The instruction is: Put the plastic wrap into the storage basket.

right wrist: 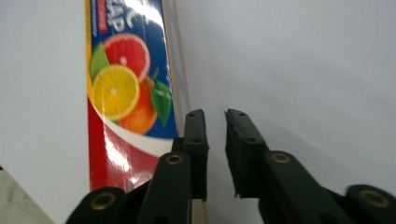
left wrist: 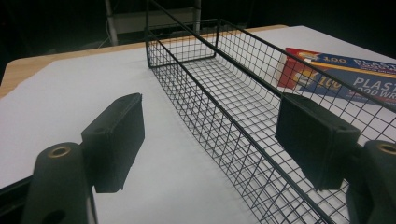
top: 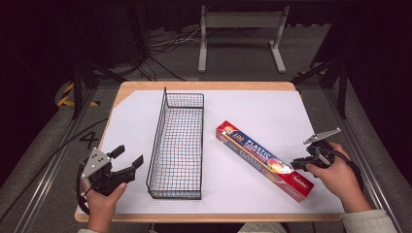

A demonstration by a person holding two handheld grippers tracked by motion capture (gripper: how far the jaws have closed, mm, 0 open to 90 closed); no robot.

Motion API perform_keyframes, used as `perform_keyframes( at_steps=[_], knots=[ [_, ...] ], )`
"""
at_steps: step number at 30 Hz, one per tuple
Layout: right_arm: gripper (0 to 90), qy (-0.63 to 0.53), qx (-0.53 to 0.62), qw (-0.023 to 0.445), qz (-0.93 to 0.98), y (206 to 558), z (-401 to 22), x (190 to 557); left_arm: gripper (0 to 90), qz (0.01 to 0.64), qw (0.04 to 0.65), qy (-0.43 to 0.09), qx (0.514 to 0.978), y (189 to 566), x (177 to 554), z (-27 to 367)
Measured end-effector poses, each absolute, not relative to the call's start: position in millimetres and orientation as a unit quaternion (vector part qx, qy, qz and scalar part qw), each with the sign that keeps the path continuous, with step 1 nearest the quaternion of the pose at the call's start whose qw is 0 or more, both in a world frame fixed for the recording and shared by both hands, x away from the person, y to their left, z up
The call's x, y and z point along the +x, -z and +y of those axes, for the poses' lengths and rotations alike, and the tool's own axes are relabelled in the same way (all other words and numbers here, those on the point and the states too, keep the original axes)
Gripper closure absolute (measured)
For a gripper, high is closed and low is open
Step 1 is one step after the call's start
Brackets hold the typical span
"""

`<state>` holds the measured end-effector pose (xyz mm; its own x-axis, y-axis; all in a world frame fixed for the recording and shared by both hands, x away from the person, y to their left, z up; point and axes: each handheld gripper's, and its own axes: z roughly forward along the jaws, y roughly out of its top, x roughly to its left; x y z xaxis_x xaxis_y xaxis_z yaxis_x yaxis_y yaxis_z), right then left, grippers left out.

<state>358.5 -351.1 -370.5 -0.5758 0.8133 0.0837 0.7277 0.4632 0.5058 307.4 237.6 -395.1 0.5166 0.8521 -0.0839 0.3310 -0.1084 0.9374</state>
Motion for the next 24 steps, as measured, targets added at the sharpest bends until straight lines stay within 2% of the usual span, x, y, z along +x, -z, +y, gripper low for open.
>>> perform_keyframes(
  at_steps=[12,14,16,17,20,24],
  knots=[
    [44.1,-0.296,0.407,0.093,0.859,355.0,-309.6,375.5,24.3,0.422,0.517,-0.253,0.700,395.1,307.2,238.6],
    [43.5,-0.299,0.398,0.091,0.863,354.3,-302.0,378.1,24.3,0.422,0.517,-0.252,0.701,395.3,307.4,238.6],
    [37.9,-0.301,0.388,0.090,0.866,354.5,-293.6,381.6,24.3,0.422,0.517,-0.252,0.701,395.4,307.4,238.4],
    [37.9,-0.301,0.388,0.090,0.866,354.5,-293.6,381.6,24.3,0.422,0.517,-0.252,0.701,395.4,307.4,238.4],
    [26.9,-0.296,0.385,0.091,0.869,360.2,-279.8,391.1,24.3,0.423,0.517,-0.251,0.701,395.5,307.5,238.7],
    [23.0,-0.279,0.379,0.093,0.877,367.2,-272.1,398.8,24.3,0.423,0.517,-0.251,0.701,395.6,307.6,238.8]
  ],
)
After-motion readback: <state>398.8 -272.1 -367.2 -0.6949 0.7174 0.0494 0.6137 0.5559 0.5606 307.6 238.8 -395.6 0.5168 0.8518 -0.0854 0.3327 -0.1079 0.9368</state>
